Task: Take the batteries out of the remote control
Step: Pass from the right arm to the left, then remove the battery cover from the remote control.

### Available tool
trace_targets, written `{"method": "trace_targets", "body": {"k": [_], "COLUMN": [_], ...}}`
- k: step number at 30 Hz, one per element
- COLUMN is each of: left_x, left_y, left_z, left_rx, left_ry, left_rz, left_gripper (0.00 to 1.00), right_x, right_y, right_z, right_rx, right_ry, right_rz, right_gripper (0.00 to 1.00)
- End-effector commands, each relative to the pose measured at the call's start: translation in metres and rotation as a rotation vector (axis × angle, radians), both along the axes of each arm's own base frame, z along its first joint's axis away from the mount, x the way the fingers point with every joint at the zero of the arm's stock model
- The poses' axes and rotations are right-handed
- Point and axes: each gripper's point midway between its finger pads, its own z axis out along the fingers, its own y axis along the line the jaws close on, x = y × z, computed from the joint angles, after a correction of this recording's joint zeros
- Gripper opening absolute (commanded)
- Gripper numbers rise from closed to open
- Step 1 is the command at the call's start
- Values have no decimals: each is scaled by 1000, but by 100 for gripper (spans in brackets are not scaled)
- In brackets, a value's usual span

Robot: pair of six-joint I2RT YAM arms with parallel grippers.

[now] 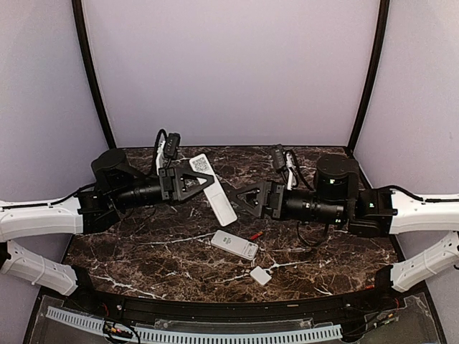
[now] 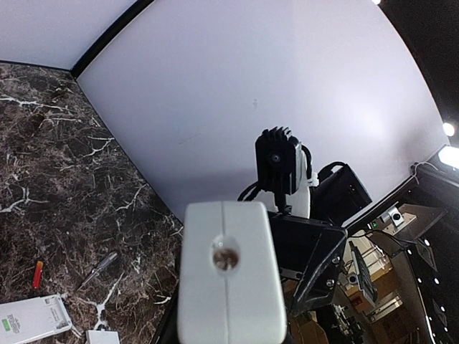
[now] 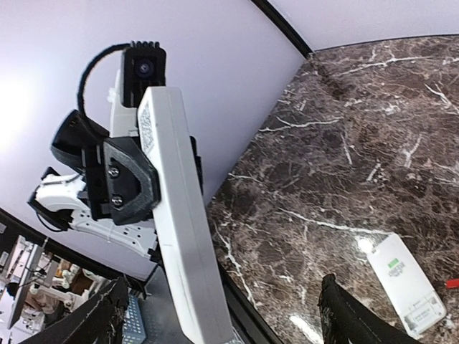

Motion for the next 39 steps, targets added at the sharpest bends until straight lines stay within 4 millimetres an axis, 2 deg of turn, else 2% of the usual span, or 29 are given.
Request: {"method": "trace_targets", "body": {"k": [1, 11, 19, 32, 39], "left_x": [-10, 3, 2, 1, 0], "left_y": [14, 29, 25, 18, 16], "left_z": [46, 64, 64, 62, 61], "left_rx": [-195, -293, -295, -285, -282], "left_ry": [-127, -136, -119, -114, -109], "left_rz": [4, 119, 103, 88, 81], "left_gripper": [0, 0, 0, 0, 0], "right_x": [-9, -7, -2, -7, -11], "right_y": [4, 21, 29, 43, 47], "right_z": [39, 41, 43, 55, 56], "right_rx": [201, 232, 223, 215, 216], "right_ry": [-17, -17, -34, -65, -75], "right_rz": [48, 44, 37, 95, 124], "right_gripper": [90, 88, 85, 76, 63]}}
